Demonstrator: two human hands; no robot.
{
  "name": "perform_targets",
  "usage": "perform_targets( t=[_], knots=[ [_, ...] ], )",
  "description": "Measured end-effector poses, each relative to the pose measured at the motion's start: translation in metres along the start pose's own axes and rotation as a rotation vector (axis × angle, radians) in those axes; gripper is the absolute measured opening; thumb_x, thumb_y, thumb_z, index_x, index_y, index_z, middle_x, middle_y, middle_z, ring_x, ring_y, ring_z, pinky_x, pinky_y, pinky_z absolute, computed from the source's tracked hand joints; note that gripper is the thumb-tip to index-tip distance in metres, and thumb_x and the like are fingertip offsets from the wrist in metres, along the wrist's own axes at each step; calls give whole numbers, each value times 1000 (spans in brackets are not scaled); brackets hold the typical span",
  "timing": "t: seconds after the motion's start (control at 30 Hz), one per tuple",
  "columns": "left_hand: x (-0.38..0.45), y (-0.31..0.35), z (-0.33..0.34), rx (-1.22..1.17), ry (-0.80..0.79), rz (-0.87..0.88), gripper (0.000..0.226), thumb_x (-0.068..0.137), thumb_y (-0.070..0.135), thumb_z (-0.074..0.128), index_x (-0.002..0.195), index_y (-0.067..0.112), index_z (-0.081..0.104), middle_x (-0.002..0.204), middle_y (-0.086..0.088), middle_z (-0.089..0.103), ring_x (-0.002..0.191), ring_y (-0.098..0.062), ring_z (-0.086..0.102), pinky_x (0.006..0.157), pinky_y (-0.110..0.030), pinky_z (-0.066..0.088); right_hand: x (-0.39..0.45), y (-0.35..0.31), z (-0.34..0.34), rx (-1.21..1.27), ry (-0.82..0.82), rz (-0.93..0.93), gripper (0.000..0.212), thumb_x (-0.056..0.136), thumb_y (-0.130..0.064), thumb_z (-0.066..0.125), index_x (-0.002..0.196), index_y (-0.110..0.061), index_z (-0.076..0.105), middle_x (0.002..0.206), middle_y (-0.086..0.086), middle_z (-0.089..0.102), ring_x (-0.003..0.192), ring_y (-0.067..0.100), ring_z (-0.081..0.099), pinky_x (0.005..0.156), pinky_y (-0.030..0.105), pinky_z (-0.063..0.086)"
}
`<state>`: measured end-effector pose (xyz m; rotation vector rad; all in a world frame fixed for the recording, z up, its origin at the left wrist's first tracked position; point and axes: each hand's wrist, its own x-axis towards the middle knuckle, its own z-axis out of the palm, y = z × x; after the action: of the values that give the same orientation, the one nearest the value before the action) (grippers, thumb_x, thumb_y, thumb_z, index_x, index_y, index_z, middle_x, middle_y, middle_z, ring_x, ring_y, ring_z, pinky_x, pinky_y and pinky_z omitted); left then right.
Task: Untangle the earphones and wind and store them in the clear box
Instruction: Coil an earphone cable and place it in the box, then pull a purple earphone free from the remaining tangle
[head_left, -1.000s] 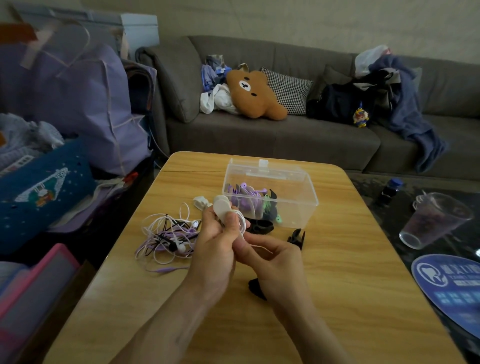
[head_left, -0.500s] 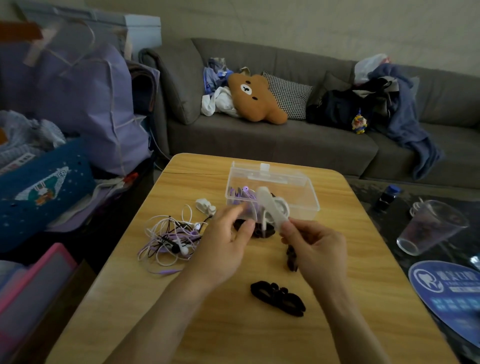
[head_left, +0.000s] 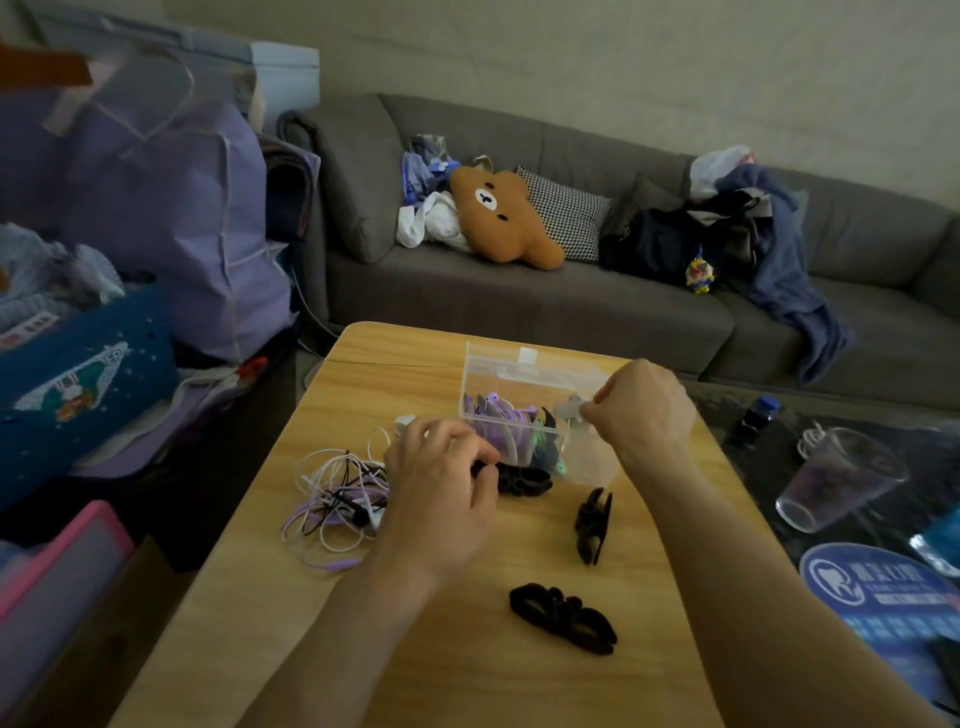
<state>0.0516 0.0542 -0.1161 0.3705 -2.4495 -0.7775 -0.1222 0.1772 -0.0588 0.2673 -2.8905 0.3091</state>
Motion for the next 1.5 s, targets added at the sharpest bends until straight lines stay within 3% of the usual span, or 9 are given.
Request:
perform_targets(
  t=[0.13, 0.33, 0.6, 0.7, 0.9, 1.1, 1.3, 1.4, 1.5],
  knots=[
    [0, -5, -5, 112, -75, -70, 19, 101, 37, 47, 113, 32, 60, 128, 14, 45, 132, -9, 19, 109, -32, 11, 2, -9, 15, -64, -85, -31, 42, 91, -54, 65, 85, -12, 66, 81, 5, 66, 78, 24, 64, 83, 40, 54],
    [-1, -7, -11, 184, -82, -70, 19, 99, 42, 49, 112, 34, 60, 131, 12, 46, 133, -13, 23, 110, -37, 15, -12, -14, 0, -134, -380, -69, 70, 103, -62, 23, 120, -6, 61, 141, 18, 52, 140, 36, 35, 113, 52, 26],
    [-12, -27, -17, 371, -221, -258, 87, 89, 56, 61, 155, 27, 11, 157, -4, 21, 146, -26, 19, 115, -45, 23, -69, -10, 0, 455, -7, -354, 39, 106, -30, 46, 72, -17, 61, 68, -5, 57, 62, 11, 53, 58, 14, 39],
    [-13, -28, -15, 355, -216, -308, 61, 90, 48, 65, 140, 24, 39, 139, -3, 48, 130, -25, 45, 105, -41, 35, -99, -20, 9, 545, -186, -449, 15, 104, -26, 51, 104, -24, 66, 94, -13, 61, 75, 1, 58, 65, 8, 45],
    [-16, -30, -21, 125, -235, -116, 13, 88, 35, 73, 95, 31, 62, 99, 14, 61, 95, -6, 62, 74, -13, 46, -131, -18, 53, 529, -405, -643, 54, 96, -32, 62, 145, -40, 41, 132, -11, 40, 98, 7, 61, 93, 23, 51],
    [-16, -30, -34, -54, -116, -115, 20, 77, 33, 84, 86, 36, 66, 92, 17, 65, 86, -1, 63, 78, -32, 57, -124, -10, 53, 819, -166, -431, 23, 98, -13, 59, 108, -29, 73, 100, -13, 65, 80, 3, 66, 72, 15, 52],
    [-11, -29, -49, 45, 64, -104, 24, 80, 32, 78, 90, 40, 58, 75, 23, 60, 81, 7, 56, 95, -40, 46, -121, -7, 38, 1308, -397, -90, 30, 108, -16, 40, 99, -18, 69, 88, 3, 75, 82, 16, 72, 66, 31, 58],
    [-7, -42, -53, -53, 181, -188, 26, 90, 25, 69, 114, 29, 58, 89, 16, 62, 82, -5, 64, 71, -15, 52, -108, 3, 26, 1574, -425, 147, 31, 104, -7, 40, 101, -10, 70, 85, 8, 75, 85, 24, 72, 70, 37, 57],
    [-3, -46, -58, -85, 319, -232, 26, 94, 19, 65, 118, 20, 56, 92, 11, 62, 81, -14, 67, 70, -29, 54, -99, 15, 17, 1761, -518, 318, 24, 100, -7, 44, 102, -5, 67, 67, 7, 61, 66, 22, 63, 70, 39, 52]
  ],
)
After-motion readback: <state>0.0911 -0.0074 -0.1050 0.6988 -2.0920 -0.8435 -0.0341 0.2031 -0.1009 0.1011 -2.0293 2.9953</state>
